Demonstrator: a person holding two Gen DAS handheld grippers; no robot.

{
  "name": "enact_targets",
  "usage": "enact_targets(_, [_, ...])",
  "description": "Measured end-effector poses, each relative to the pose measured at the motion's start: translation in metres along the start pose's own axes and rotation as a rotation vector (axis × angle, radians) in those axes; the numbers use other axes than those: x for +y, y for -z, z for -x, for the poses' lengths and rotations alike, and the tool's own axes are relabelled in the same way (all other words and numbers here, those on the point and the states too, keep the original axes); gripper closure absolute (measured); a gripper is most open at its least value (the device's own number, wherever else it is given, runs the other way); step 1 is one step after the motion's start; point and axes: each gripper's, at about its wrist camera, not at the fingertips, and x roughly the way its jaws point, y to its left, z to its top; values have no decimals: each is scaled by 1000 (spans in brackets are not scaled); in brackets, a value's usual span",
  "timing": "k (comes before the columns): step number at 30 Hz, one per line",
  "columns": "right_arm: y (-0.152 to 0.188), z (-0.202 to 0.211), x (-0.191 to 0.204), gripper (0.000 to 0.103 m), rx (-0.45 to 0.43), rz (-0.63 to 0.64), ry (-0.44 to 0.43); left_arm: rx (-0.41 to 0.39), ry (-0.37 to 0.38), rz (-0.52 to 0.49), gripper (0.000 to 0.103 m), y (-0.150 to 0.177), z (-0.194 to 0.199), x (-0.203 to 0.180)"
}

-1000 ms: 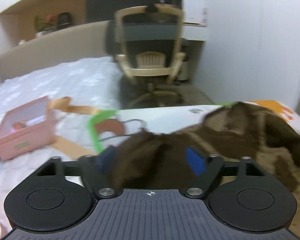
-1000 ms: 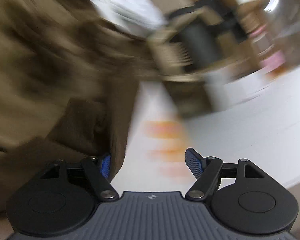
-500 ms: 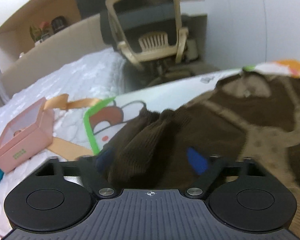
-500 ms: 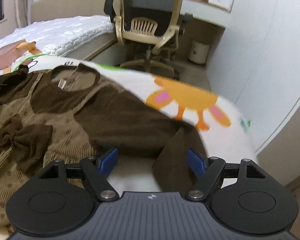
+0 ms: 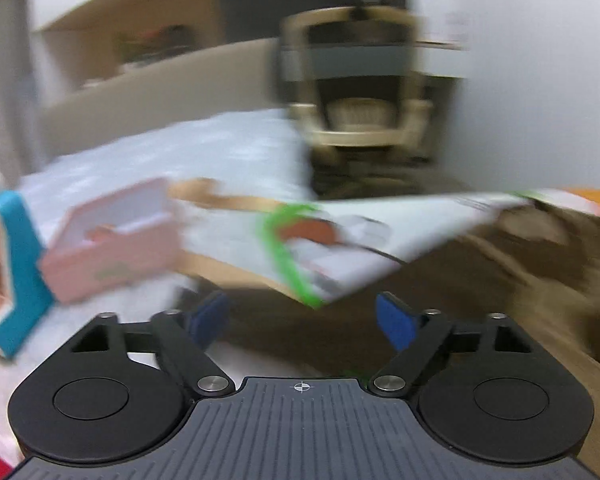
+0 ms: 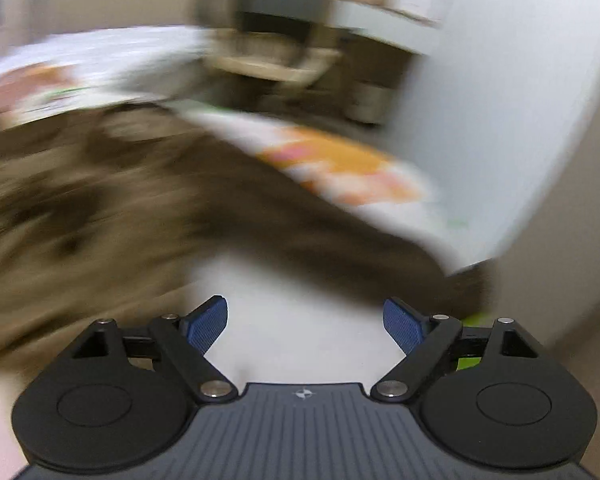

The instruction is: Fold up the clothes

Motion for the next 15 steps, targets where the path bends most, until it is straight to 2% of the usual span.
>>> enact_targets(3, [30,22,52,17,0,66,-177,-11,147,-61,9,24,51,-34])
enact_targets(5, [43,30,80,17,0,99,-239,-18,245,-102,8,40,85,-56])
enact_targets(6, [46,30,91,22,-9,129,-237,-22,294,-123,6,48,102,-68])
enact_targets(7, [47,29,99,35,-21,149,-219,-25,342,-143,6,56,119,-79])
enact_targets(9, [47,26,111,49,-42,179,-197,-9,374,-178,5,72,136,-102])
enact_targets(11, [41,24,111,83,-53,161,-212,5,381,-208,5,88,147,-120])
enact_targets(13, [40,34,105,94,-104,160,-152,16,385,-230,5,102,155,-135])
enact_targets(15, [39,52,92,97,-170,142,-97,21,359,-254,5,111,159,-137])
